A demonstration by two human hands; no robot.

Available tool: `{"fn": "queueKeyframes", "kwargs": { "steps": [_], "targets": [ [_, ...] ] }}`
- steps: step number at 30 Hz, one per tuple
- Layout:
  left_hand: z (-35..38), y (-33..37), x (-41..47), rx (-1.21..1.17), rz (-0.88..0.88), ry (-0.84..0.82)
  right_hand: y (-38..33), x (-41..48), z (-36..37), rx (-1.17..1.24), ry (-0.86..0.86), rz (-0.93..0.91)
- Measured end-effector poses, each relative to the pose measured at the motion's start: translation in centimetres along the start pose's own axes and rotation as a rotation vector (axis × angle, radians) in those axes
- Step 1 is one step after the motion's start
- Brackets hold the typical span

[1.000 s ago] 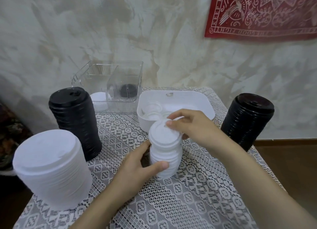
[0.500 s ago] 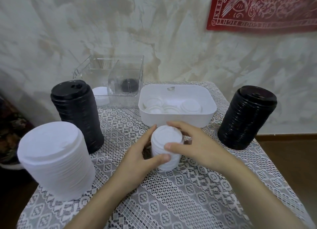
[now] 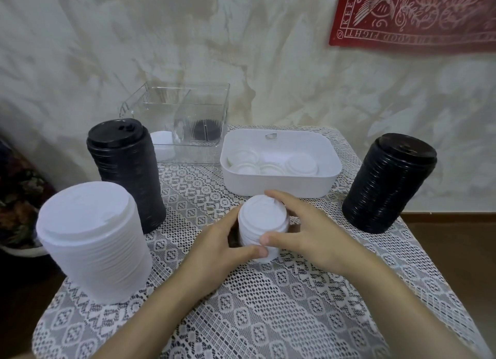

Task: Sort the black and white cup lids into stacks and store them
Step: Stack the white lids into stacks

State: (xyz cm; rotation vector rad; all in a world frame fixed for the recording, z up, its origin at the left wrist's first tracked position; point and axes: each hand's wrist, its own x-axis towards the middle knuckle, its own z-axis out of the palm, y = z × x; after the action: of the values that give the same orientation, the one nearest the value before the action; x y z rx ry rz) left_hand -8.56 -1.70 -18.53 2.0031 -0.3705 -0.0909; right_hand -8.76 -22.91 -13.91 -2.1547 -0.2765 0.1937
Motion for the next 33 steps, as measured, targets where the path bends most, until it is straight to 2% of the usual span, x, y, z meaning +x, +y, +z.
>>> {"fn": "queueKeyframes", "kwargs": {
  "steps": [12, 16, 20, 25, 33],
  "targets": [
    [-0.1, 0.3, -0.3, 0.087, 0.011, 0.037, -1.3, -1.4, 1.9, -0.216, 0.260, 0.045],
    [0.0, 0.4, -0.4, 0.066, 0.038, 0.011, -1.5, -1.6, 1.8, -0.174, 0.240, 0.041],
    [-0.1, 0.8, -0.5, 0.036, 0.043, 0.002, -0.8, -1.4, 1.0, -0.066, 0.136, 0.031],
    [-0.2, 0.4, -0.4, -0.017, 0.025, -0.030, -0.2, -1.0, 0.1, 0.094, 0.139, 0.007],
    [-0.2, 0.7, -0.3, -0.114, 0.053, 0.013, 0.7, -0.6, -0.2, 0.115, 0.148, -0.026]
  ]
}}
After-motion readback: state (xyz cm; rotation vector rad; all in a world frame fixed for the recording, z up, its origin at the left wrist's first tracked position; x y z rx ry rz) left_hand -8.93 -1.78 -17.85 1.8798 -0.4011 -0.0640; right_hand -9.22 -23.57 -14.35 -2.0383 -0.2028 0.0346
